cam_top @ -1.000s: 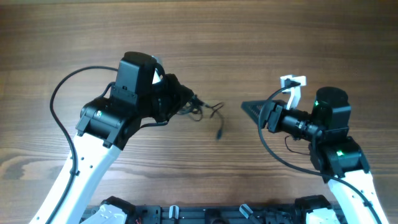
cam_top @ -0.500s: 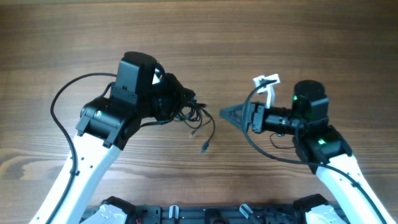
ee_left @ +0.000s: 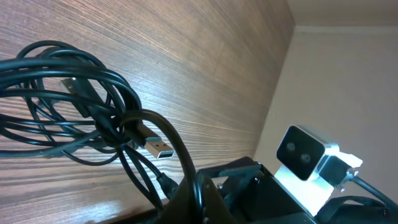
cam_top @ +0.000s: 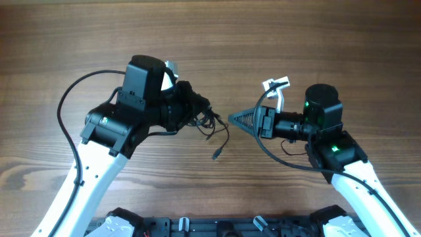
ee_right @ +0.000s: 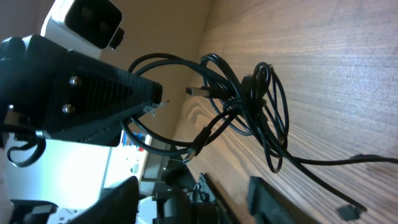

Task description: Untangle cables

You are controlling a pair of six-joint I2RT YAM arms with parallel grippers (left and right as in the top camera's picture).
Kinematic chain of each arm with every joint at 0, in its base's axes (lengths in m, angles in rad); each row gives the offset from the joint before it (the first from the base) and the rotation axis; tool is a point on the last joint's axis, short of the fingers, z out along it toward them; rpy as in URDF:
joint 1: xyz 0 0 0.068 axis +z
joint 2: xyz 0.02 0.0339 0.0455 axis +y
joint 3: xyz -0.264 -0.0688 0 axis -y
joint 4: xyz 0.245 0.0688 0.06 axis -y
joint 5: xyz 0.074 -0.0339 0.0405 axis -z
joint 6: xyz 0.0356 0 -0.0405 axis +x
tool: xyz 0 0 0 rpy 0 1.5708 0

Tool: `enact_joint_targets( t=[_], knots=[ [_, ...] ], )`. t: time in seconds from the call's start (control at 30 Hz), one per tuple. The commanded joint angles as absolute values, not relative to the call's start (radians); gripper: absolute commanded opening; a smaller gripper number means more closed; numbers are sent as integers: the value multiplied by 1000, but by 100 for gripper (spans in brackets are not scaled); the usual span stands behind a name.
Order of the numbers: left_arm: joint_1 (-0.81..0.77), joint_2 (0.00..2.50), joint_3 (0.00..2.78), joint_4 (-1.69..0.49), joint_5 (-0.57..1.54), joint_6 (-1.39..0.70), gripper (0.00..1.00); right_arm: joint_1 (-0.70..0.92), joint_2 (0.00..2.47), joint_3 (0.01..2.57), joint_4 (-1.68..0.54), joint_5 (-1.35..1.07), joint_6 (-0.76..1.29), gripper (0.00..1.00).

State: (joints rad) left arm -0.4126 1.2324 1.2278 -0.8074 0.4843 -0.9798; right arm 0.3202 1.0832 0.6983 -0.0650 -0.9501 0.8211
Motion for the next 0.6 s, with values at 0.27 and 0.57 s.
enact_joint_targets(
  t=[0.27,0.57],
  knots=[
    [-430,1231,1230,-766,452,-950,4,381,1094,712,-57,-926,1004,59],
    [-430,1231,1230,-778,493,-950,4,390,1096,712,25,-877,1093,45]
  ],
)
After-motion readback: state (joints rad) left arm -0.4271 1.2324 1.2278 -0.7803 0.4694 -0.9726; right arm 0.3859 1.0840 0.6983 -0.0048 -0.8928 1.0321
